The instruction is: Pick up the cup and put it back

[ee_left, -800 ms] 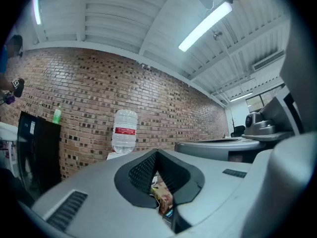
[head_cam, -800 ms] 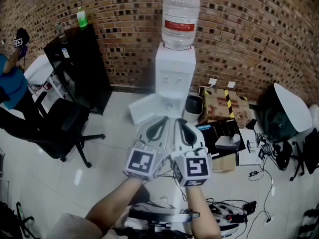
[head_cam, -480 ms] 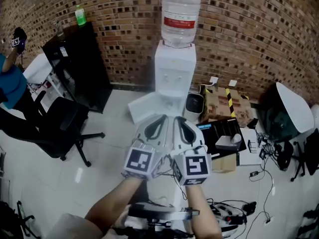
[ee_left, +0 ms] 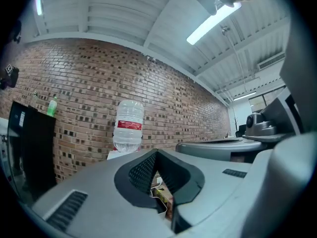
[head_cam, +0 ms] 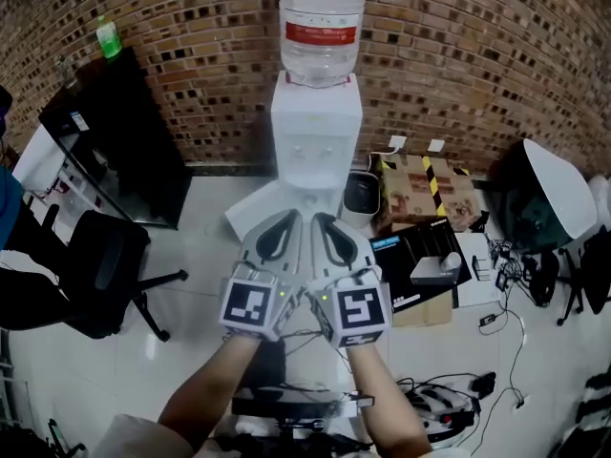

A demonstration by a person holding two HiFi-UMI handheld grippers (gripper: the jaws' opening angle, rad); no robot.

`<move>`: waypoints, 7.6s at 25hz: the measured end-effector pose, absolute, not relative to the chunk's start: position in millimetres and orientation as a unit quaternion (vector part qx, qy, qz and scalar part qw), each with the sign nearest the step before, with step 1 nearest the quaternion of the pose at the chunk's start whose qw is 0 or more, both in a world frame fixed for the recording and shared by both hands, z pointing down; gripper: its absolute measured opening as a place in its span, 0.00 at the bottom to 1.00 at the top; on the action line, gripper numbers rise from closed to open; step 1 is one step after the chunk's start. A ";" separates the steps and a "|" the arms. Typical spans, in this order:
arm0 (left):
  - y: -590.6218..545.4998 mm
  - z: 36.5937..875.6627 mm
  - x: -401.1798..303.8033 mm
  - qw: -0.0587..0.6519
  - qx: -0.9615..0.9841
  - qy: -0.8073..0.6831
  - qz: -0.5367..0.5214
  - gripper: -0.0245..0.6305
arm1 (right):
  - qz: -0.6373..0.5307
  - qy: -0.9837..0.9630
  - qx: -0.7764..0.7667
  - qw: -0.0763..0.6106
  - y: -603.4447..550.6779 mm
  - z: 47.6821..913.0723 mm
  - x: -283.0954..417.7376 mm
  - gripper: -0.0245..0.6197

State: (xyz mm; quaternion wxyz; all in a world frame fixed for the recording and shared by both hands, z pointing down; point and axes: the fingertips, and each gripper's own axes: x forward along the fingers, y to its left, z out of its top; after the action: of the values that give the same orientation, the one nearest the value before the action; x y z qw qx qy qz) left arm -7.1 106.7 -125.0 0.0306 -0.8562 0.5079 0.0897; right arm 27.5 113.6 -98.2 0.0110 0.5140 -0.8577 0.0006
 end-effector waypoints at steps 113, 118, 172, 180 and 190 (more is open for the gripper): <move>-304.9 629.1 -12.7 0.020 -0.845 0.533 0.045 0.04 | 0.035 -0.805 0.588 0.063 -410.7 736.8 48.1 0.54; -301.7 618.0 -24.3 0.015 -0.832 0.552 0.060 0.04 | 0.025 -0.808 0.586 0.060 -358.0 696.9 51.9 0.54; -296.1 617.1 -23.5 0.004 -0.842 0.534 0.075 0.04 | -0.006 -0.809 0.587 0.041 -396.1 695.8 41.0 0.54; -300.3 633.2 -31.7 0.001 -0.844 0.534 0.052 0.04 | 0.021 -0.799 0.598 0.060 -440.6 742.9 42.0 0.54; -304.2 645.5 -37.0 -0.002 -0.843 0.537 0.034 0.04 | 0.031 -0.798 0.597 0.082 -452.7 769.5 34.6 0.55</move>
State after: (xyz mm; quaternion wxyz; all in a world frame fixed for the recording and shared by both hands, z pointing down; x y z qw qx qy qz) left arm -37.0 -304.2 645.5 -0.0016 -0.8427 0.5373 0.0338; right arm 34.6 -452.7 769.5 0.0823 0.5968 -0.7975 0.0309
